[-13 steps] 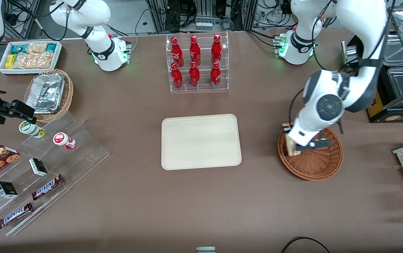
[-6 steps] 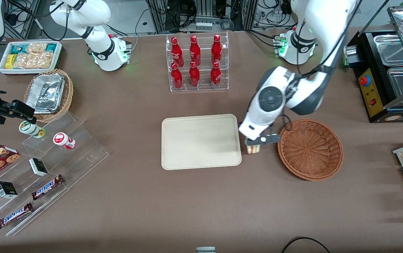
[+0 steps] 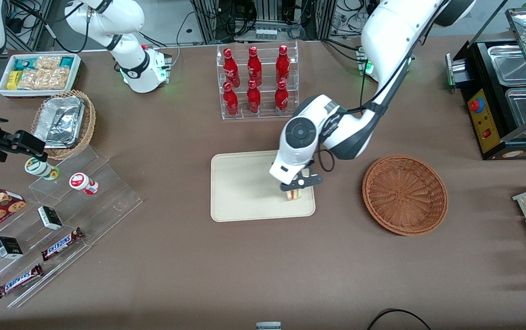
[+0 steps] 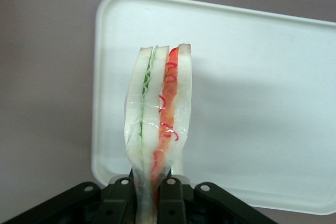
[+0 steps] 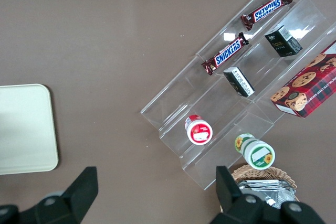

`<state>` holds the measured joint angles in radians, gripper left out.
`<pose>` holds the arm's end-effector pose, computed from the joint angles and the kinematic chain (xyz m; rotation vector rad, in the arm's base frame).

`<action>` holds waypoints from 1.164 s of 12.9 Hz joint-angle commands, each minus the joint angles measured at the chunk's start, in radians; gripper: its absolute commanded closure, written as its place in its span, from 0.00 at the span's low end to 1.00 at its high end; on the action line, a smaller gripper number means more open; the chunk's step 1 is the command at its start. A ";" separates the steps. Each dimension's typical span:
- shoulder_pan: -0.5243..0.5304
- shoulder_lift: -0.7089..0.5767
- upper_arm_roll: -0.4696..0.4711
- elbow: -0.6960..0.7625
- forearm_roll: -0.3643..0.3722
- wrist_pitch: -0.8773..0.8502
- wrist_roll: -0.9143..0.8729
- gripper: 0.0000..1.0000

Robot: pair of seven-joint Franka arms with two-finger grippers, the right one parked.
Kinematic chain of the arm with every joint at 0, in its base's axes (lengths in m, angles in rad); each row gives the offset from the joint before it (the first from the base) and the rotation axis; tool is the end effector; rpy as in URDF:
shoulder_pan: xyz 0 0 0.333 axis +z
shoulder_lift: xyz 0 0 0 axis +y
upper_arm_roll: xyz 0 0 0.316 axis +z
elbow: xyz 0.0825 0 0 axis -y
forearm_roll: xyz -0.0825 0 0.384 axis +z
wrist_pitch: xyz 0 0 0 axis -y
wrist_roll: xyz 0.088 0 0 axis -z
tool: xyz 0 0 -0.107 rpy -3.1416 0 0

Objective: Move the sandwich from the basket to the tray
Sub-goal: 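Lower the sandwich onto the cream tray and open the left gripper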

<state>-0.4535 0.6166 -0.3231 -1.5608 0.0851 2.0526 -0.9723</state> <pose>0.5151 -0.4559 0.2919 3.1155 0.3123 -0.2297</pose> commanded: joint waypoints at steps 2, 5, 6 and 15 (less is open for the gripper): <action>-0.072 0.116 0.009 0.166 0.002 -0.015 -0.078 1.00; -0.120 0.189 0.015 0.251 0.011 -0.003 -0.112 1.00; -0.129 0.198 0.016 0.255 0.015 0.004 -0.115 1.00; -0.146 0.230 0.029 0.255 0.074 0.015 -0.121 1.00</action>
<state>-0.5805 0.8214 -0.3068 -1.3421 0.1369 2.0684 -1.0680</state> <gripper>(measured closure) 0.850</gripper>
